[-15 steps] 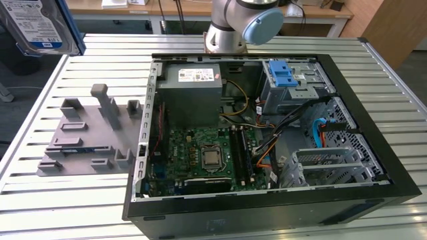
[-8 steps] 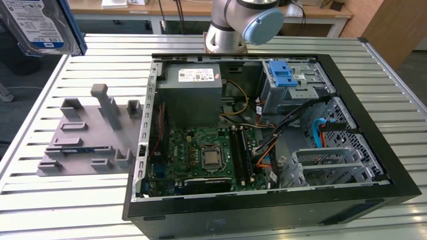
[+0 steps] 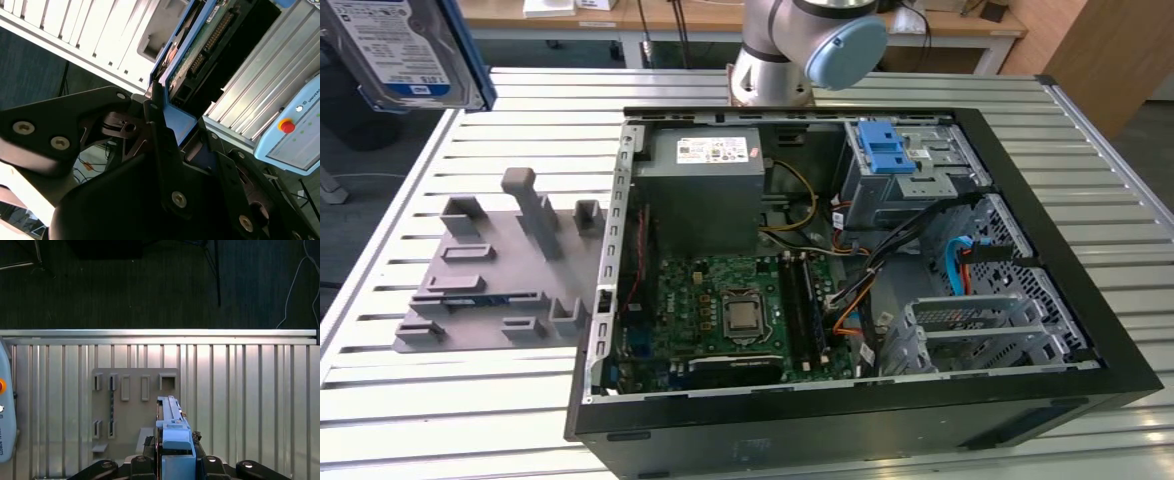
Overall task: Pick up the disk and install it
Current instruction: 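Pick up the disk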
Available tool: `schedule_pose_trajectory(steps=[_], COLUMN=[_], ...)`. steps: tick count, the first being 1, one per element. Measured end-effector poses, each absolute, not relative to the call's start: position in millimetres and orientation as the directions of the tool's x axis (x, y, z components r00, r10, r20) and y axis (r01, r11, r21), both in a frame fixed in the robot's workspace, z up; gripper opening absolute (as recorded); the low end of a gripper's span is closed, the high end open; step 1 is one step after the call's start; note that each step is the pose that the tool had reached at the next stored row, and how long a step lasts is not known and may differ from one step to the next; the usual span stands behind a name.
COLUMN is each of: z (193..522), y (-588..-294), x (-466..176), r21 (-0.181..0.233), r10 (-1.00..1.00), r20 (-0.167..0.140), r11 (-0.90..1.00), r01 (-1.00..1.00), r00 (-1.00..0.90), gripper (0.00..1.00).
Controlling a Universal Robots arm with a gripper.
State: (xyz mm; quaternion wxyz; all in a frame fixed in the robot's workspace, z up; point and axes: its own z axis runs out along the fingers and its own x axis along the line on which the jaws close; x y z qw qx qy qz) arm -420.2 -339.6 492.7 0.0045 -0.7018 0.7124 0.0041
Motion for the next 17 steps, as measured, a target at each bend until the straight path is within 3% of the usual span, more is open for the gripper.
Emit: schedule_pose_trajectory(steps=[17], z=[492.6], y=[-339.6], x=[-415.7], r21=[0.0], r10=[-1.0], r20=[-0.012], r11=[0.015], r01=[-1.0], r00=[-0.015], gripper=[0.36])
